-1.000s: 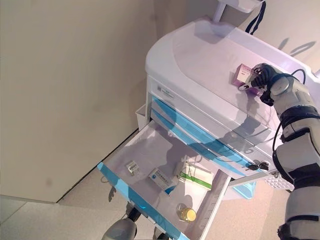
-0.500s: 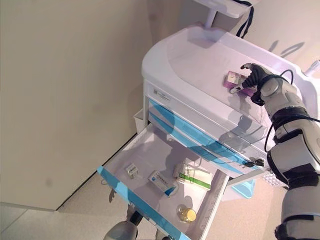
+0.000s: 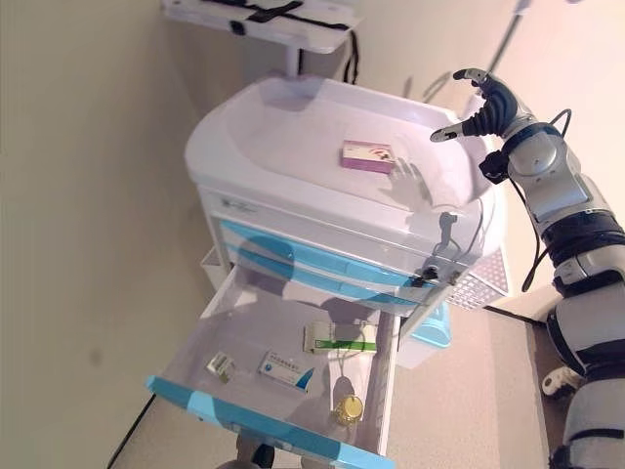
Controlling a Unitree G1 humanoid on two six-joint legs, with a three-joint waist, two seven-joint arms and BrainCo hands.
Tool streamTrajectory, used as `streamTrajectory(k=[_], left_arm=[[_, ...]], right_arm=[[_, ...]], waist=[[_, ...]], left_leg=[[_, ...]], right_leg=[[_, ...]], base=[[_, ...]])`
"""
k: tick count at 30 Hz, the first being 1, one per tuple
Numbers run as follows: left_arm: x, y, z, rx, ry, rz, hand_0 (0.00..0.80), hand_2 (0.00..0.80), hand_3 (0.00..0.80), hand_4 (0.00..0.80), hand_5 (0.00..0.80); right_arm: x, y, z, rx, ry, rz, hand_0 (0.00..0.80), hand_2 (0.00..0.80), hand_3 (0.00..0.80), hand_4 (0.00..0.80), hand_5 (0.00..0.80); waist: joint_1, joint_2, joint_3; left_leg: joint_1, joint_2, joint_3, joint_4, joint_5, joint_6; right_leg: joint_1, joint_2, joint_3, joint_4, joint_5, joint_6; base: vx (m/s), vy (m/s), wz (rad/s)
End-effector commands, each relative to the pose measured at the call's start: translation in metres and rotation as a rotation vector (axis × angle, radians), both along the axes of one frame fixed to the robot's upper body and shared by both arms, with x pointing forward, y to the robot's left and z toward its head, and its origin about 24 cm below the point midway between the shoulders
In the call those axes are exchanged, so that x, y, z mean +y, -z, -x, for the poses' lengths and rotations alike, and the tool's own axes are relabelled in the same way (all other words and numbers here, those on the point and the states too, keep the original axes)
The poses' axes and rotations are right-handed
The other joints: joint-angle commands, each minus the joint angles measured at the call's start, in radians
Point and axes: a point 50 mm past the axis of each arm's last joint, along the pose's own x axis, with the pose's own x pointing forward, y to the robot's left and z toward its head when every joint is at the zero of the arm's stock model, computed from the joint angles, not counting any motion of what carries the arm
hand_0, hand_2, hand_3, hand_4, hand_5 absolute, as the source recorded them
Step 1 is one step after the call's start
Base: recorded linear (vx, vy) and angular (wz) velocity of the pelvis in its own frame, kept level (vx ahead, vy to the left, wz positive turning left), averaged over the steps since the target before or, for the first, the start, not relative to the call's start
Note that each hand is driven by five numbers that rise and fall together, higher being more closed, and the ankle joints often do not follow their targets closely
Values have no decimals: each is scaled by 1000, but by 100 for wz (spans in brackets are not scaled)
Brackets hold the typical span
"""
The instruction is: Open the drawer and pick up the medicine
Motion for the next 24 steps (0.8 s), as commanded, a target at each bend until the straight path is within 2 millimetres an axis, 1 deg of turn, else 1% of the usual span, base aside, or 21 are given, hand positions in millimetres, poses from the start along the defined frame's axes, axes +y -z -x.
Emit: streamTrajectory(k=[1,4,5,6,7,8,9,10,11,12,13,15,16,17,19,20,21,22,23,24], left_arm=[[6,-1,6,16,-23,-13,0,0,0,0,0],[3,0,8,20,-18,4,0,0,0,0,0],[0,1,10,24,-17,18,0,0,0,0,0],[1,0,10,24,-16,18,0,0,0,0,0],[-2,1,13,33,-11,37,0,0,0,0,0],[-2,1,13,33,-9,35,0,0,0,0,0],[-3,2,15,38,-7,46,0,0,0,0,0],[-5,2,15,41,2,55,0,0,0,0,0],[-8,3,16,47,12,74,0,0,0,0,0],[-7,3,16,47,14,73,0,0,0,0,0],[-10,3,18,52,19,83,0,0,0,0,0],[-13,4,18,54,29,98,0,0,0,0,0],[-14,4,17,56,28,106,0,0,0,0,0],[-16,5,16,56,32,114,0,0,0,0,0],[-16,5,16,59,36,116,0,0,0,0,0],[-19,6,15,58,39,129,0,0,0,0,0],[-19,6,15,58,43,128,0,0,0,0,0],[-19,6,14,61,44,128,0,0,0,0,0],[-19,6,14,58,41,129,0,0,0,0,0],[-18,5,13,59,44,128,0,0,0,0,0]], right_arm=[[-15,-36,19,-111,-42,-40,0,0,0,0,0],[-14,-26,26,-39,-112,-49,0,0,0,0,0],[-17,-16,32,26,-165,-97,0,0,0,0,0],[-18,-16,32,26,-164,-98,0,0,0,0,0],[-24,-6,40,77,-205,-155,0,0,0,0,0],[-24,-5,40,77,-204,-156,0,0,0,0,0],[-27,0,44,103,-222,-181,0,0,0,0,0],[-29,11,46,162,-241,-216,0,0,0,0,0],[-24,26,56,266,-330,-242,0,0,0,0,0],[-25,27,56,266,-329,-243,0,0,0,0,0],[-31,36,60,297,-326,-290,0,0,0,0,0],[-33,51,67,358,-358,-354,0,0,0,0,0],[-33,52,71,364,-370,-349,0,0,0,0,0],[-39,65,76,411,-357,-406,0,0,0,0,0],[-38,66,80,433,-371,-387,0,0,0,0,0],[-45,81,85,492,-356,-456,0,0,0,0,0],[-46,82,87,491,-353,-458,0,0,0,0,0],[-48,88,90,518,-348,-475,0,0,0,0,0],[-58,104,101,559,-319,-549,0,0,0,0,0],[-58,104,103,559,-317,-551,0,0,0,0,0]], waist=[[-6,-20,-17],[-32,-15,-27],[-45,-12,-32],[-43,-13,-33],[-59,-8,-39],[-57,-9,-39],[-62,-7,-43],[-68,-5,-45],[-82,-1,-51],[-80,-2,-51],[-84,0,-55],[-94,5,-60],[-99,7,-63],[-104,10,-66],[-109,11,-67],[-118,15,-69],[-114,13,-69],[-117,13,-69],[-126,13,-71],[-123,12,-71]], left_leg=[[19,-27,11,52,-90,16],[27,-22,38,47,-92,14],[32,-18,54,46,-95,14],[32,-18,54,46,-95,14],[38,-15,71,46,-99,14],[38,-15,71,46,-99,14],[40,-14,79,47,-102,14],[42,-14,85,49,-104,15],[47,-11,101,49,-109,15],[47,-10,101,48,-109,15],[50,-10,106,49,-111,15],[54,-9,115,49,-114,16],[56,-8,122,48,-115,15],[58,-7,128,46,-116,15],[59,-7,134,44,-116,14],[60,-7,137,43,-117,14],[60,-7,137,43,-118,14],[61,-7,138,41,-118,14],[62,-7,140,40,-119,14],[62,-7,140,40,-119,14]], right_leg=[[-26,-19,12,43,43,82],[-32,-16,35,33,53,83],[-32,-15,48,27,59,84],[-32,-15,48,27,59,84],[-34,-11,66,21,65,85],[-34,-11,66,21,65,85],[-35,-10,73,20,67,85],[-38,-9,82,21,68,86],[-42,-6,99,22,69,86],[-42,-6,99,22,69,86],[-40,-5,103,21,69,86],[-41,-4,112,20,71,87],[-42,-2,118,20,72,88],[-44,-1,126,17,73,88],[-47,0,130,16,74,89],[-48,1,133,15,75,89],[-48,1,133,15,75,89],[-48,3,136,14,74,89],[-48,2,136,15,73,89],[-48,2,136,15,73,89]], base=[[-28,8,-31],[-28,10,-32],[-14,6,-38],[-18,2,-35],[-8,-2,-23],[-5,4,-20],[8,7,-22],[14,10,-24],[11,5,-32],[24,4,-27],[26,6,-27],[25,6,-24],[22,5,-26],[16,6,-22],[21,3,-11],[24,1,-17],[22,-2,-16],[28,0,-14],[27,0,-7],[30,0,1]])
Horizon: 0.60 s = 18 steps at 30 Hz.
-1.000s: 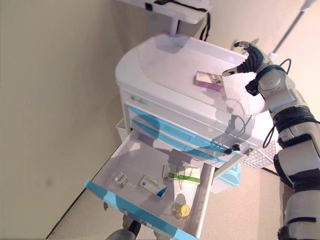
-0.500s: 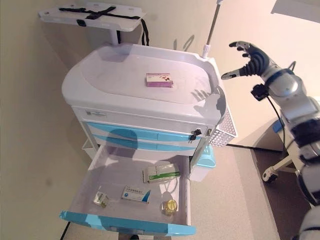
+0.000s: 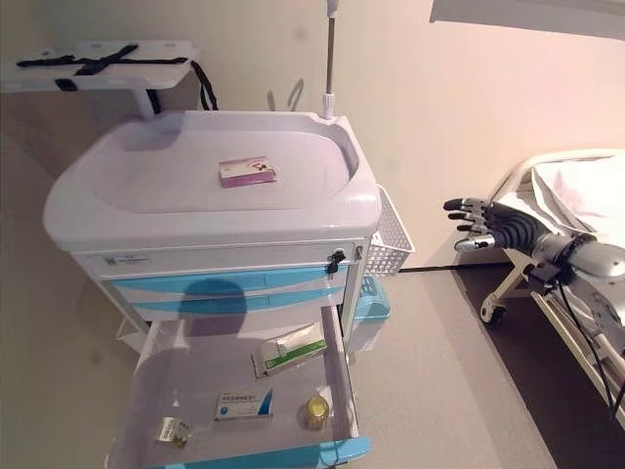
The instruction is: Open the drawer and pick up the medicine
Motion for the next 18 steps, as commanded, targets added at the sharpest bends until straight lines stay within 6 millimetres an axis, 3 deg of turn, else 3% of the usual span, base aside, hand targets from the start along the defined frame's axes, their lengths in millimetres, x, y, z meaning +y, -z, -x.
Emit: streamTrajectory(k=[1,3,4,5,7,8,9,10,13,15,16,18], left_arm=[[-4,2,-6,0,16,26,0,0,0,0,0],[-2,1,-9,-9,-3,19,0,0,0,0,0],[-2,1,-9,-9,0,18,0,0,0,0,0],[1,0,-12,-14,-6,5,0,0,0,0,0],[3,0,-14,-17,-6,0,0,0,0,0,0],[5,-1,-16,-20,-12,-10,0,0,0,0,0],[9,-2,-17,-27,-16,-32,0,0,0,0,0],[9,-2,-17,-27,-16,-32,0,0,0,0,0],[9,-2,-18,-34,5,-45,0,0,0,0,0],[9,-2,-20,-36,24,-49,0,0,0,0,0],[8,-2,-22,-38,38,-49,0,0,0,0,0],[8,-2,-23,-42,64,-54,0,0,0,0,0]], right_arm=[[-6,-6,8,-29,10,-99,0,0,0,0,0],[-22,24,30,27,113,-168,0,0,0,0,0],[-23,24,31,27,116,-168,0,0,0,0,0],[-43,63,51,50,323,-247,0,0,0,0,0],[-47,76,56,63,373,-254,0,0,0,0,0],[-54,105,66,59,536,-365,0,0,0,0,0],[-49,150,86,103,704,-542,0,0,0,0,0],[-49,150,86,104,704,-542,0,0,0,0,0],[-37,205,122,196,938,-653,0,0,0,0,0],[-27,235,145,287,1082,-631,0,0,0,0,0],[-21,250,157,373,1112,-540,0,0,0,0,0],[-12,267,171,488,1124,-418,0,0,0,0,0]], waist=[[31,-46,-24],[15,-42,-24],[18,-43,-24],[10,-37,-21],[10,-37,-17],[8,-31,-12],[12,-27,-8],[12,-28,-8],[15,-25,-9],[17,-20,-8],[20,-19,-4],[23,-16,0]], left_leg=[[-3,-46,-37,40,-67,25],[0,-47,-38,36,-69,27],[0,-47,-38,36,-69,27],[-1,-46,-42,34,-71,29],[0,-46,-43,35,-71,30],[1,-47,-46,32,-71,32],[3,-49,-53,31,-72,34],[3,-49,-54,31,-72,34],[9,-51,-65,30,-77,37],[13,-54,-73,29,-80,39],[16,-54,-75,30,-81,40],[17,-54,-78,31,-83,41]], right_leg=[[-58,-27,-24,64,28,96],[-58,-27,-23,65,25,95],[-57,-28,-23,65,25,95],[-57,-30,-28,67,20,95],[-56,-30,-30,68,19,94],[-54,-31,-34,68,16,94],[-49,-32,-43,66,13,94],[-49,-32,-44,66,12,94],[-35,-35,-56,62,2,92],[-28,-35,-61,61,-1,91],[-24,-35,-64,60,-3,90],[-19,-36,-67,58,-5,89]], base=[[32,4,-1],[35,3,2],[31,0,-2],[25,2,-5],[13,1,-3],[0,0,0],[20,-1,-4],[30,-8,0],[28,-7,7],[29,-13,15],[14,-12,8],[4,-9,17]])
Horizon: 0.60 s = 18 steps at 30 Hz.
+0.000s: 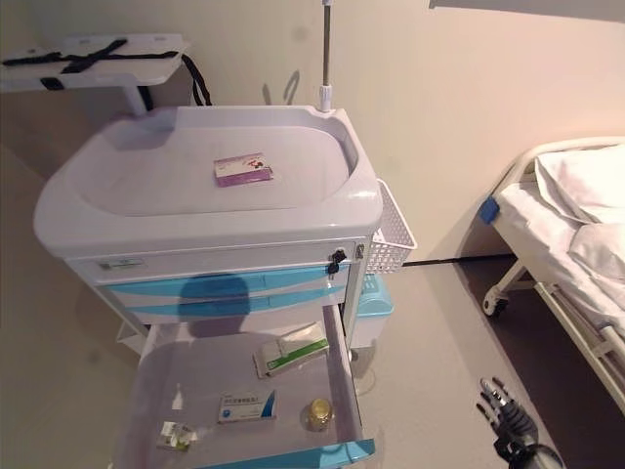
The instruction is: Open the drawer and pick up the medicine
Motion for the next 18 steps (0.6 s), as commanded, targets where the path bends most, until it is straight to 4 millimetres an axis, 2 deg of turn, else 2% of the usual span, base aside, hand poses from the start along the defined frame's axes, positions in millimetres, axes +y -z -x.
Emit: streamTrajectory(k=[1,2,4,5,6,11,12,13,18], left_arm=[[3,-1,-9,-12,57,-30,0,0,0,0,0],[3,-1,-12,-20,82,-36,0,0,0,0,0],[2,-2,-17,-43,99,-41,0,0,0,0,0],[2,-2,-17,-44,99,-41,0,0,0,0,0],[1,-2,-20,-57,115,-44,0,0,0,0,0],[-3,-3,-28,-89,151,-41,0,0,0,0,0],[-5,-4,-33,-115,164,-37,0,0,0,0,0],[-5,-4,-33,-115,163,-37,0,0,0,0,0],[-13,-4,-44,-156,191,-16,0,0,0,0,0]], right_arm=[[-12,-12,-21,5,-69,162,0,0,0,0,0],[3,5,-4,157,-158,186,0,0,0,0,0],[23,22,16,302,-275,192,0,0,0,0,0],[23,22,16,302,-275,192,0,0,0,0,0],[33,28,23,354,-355,197,0,0,0,0,0],[50,36,30,436,-509,231,0,0,0,0,0],[61,40,31,464,-631,257,0,0,0,0,0],[61,40,31,464,-631,257,0,0,0,0,0],[80,41,14,449,-871,339,0,0,0,0,0]], waist=[[28,-37,-20],[32,-35,-16],[36,-31,-5],[36,-31,-5],[38,-29,5],[35,-21,23],[37,-17,31],[36,-17,31],[38,-8,57]], left_leg=[[16,-36,-32,31,-71,29],[18,-37,-37,32,-71,30],[16,-38,-46,34,-70,30],[16,-38,-46,34,-70,30],[15,-39,-52,38,-70,30],[11,-42,-61,51,-72,30],[9,-44,-66,57,-74,30],[9,-44,-66,58,-74,30],[0,-48,-78,77,-77,31]], right_leg=[[-33,-20,-32,61,5,86],[-29,-19,-36,60,3,85],[-29,-20,-44,63,-1,82],[-29,-20,-44,63,-1,82],[-28,-21,-50,69,-4,81],[-30,-23,-57,84,-11,77],[-33,-23,-60,93,-15,74],[-33,-23,-61,94,-15,74],[-43,-26,-66,121,-26,67]], base=[[4,-12,17],[3,-12,6],[-3,-11,2],[-19,-16,10],[-9,-7,12],[-18,-5,7],[-7,-2,6],[-13,-6,9],[-25,-3,8]])
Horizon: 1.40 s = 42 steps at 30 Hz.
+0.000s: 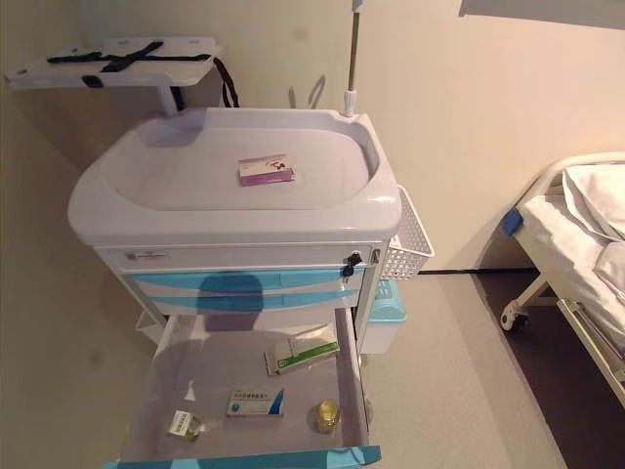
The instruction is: Open the drawer and pick up the medicine
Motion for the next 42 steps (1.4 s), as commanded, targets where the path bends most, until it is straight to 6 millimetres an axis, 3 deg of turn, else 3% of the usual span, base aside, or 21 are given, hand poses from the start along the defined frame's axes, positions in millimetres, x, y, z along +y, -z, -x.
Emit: streamTrajectory(k=[1,7,14,21,22,24,32,37,42], left_arm=[[-11,-1,-27,-82,71,27,0,0,0,0,0],[-24,-1,-34,-107,96,88,0,0,0,0,0],[-35,-20,-76,-289,152,174,0,0,0,0,0],[-28,-35,-104,-371,224,148,0,0,0,0,0],[-27,-42,-117,-408,269,136,0,0,0,0,0],[-24,-44,-120,-417,273,124,0,0,0,0,0],[-20,-67,-162,-535,325,63,0,0,0,0,0],[-17,-93,-196,-668,319,34,0,0,0,0,0],[-15,-105,-208,-722,313,23,0,0,0,0,0]], right_arm=[[0,-5,-28,-56,-166,53,0,0,0,0,0],[3,-10,-52,-110,-238,64,0,0,0,0,0],[-8,-19,-75,-157,-276,119,0,0,0,0,0],[-17,-27,-92,-200,-284,158,0,0,0,0,0],[-20,-30,-96,-211,-286,167,0,0,0,0,0],[-20,-31,-98,-219,-285,167,0,0,0,0,0],[-23,-33,-102,-235,-270,170,0,0,0,0,0],[-23,-34,-102,-242,-262,157,0,0,0,0,0],[-23,-35,-103,-251,-261,152,0,0,0,0,0]], waist=[[17,-13,33],[15,15,86],[15,41,172],[13,42,222],[12,41,238],[13,38,239],[7,25,258],[-2,15,270],[-8,11,267]], left_leg=[[-16,-45,-40,83,-85,32],[-50,-57,-48,146,-97,36],[-164,-96,-75,307,-129,52],[-290,-116,-86,416,-145,60],[-332,-118,-84,459,-154,64],[-354,-120,-85,480,-159,64],[-465,-123,-73,572,-185,69],[-486,-118,-49,590,-196,73],[-493,-112,-31,590,-197,77]], right_leg=[[-76,-25,-25,125,-19,68],[-122,-32,-31,215,-50,60],[-226,-69,-50,390,-97,49],[-331,-103,-54,502,-122,44],[-367,-116,-50,539,-129,41],[-384,-122,-51,554,-133,40],[-493,-137,-25,636,-151,30],[-529,-128,3,647,-149,30],[-547,-119,22,642,-140,32]], base=[[-26,3,7],[-67,19,8],[-114,40,14],[-123,44,21],[-68,39,8],[-75,44,7],[-38,46,2],[5,51,-9],[12,48,-17]])
